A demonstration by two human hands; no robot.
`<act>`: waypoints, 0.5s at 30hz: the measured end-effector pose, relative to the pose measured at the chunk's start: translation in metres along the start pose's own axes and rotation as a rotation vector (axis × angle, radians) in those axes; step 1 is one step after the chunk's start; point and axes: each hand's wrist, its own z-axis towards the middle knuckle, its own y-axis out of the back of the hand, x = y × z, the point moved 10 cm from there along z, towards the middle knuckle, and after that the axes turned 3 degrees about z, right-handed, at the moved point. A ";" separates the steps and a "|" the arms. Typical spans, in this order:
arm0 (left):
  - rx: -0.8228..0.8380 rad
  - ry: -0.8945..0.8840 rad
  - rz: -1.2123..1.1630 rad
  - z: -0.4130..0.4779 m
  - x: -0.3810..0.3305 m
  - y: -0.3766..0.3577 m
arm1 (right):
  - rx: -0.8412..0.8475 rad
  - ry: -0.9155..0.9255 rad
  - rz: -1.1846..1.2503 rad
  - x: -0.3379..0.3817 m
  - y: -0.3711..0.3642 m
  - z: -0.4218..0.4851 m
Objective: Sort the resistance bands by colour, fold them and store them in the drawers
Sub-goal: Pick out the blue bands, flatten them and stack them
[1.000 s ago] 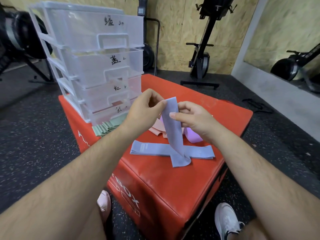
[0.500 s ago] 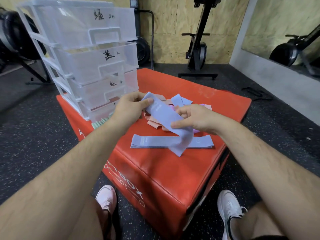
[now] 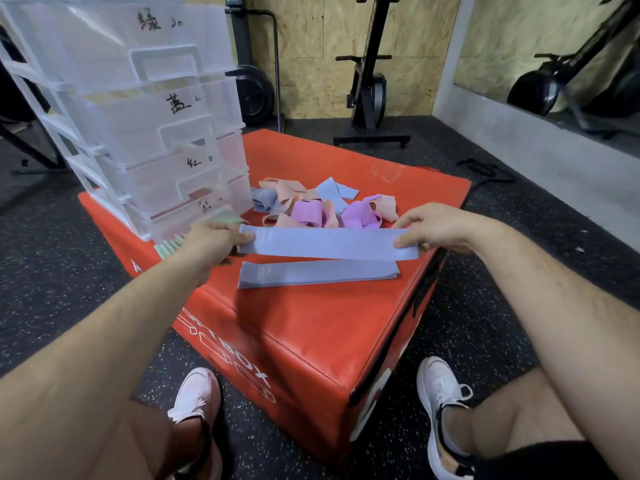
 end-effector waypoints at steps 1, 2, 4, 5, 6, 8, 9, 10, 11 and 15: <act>0.002 0.015 0.035 0.002 0.005 -0.003 | -0.045 -0.009 0.020 -0.006 0.001 0.004; 0.004 0.031 0.066 0.003 0.009 -0.004 | -0.087 -0.013 0.025 -0.010 0.002 0.007; 0.000 0.049 0.133 0.006 0.017 -0.004 | -0.150 -0.005 -0.028 -0.014 -0.001 0.010; -0.002 0.050 0.174 0.007 0.021 -0.005 | -0.175 -0.002 -0.071 -0.015 -0.002 0.012; -0.001 0.046 0.209 0.008 0.023 -0.005 | -0.196 0.002 -0.108 -0.015 -0.001 0.014; 0.005 0.033 0.263 0.007 0.028 -0.008 | -0.228 0.008 -0.151 -0.020 -0.002 0.019; 0.009 0.019 0.289 0.006 0.028 -0.011 | -0.247 0.012 -0.174 -0.022 -0.001 0.021; 0.008 0.004 0.319 0.005 0.028 -0.012 | -0.260 0.016 -0.206 -0.025 -0.002 0.023; -0.003 -0.010 0.352 0.005 0.028 -0.013 | -0.267 0.027 -0.244 -0.026 -0.004 0.025; -0.022 -0.060 0.524 0.003 0.029 -0.014 | -0.272 0.097 -0.340 -0.024 -0.014 0.027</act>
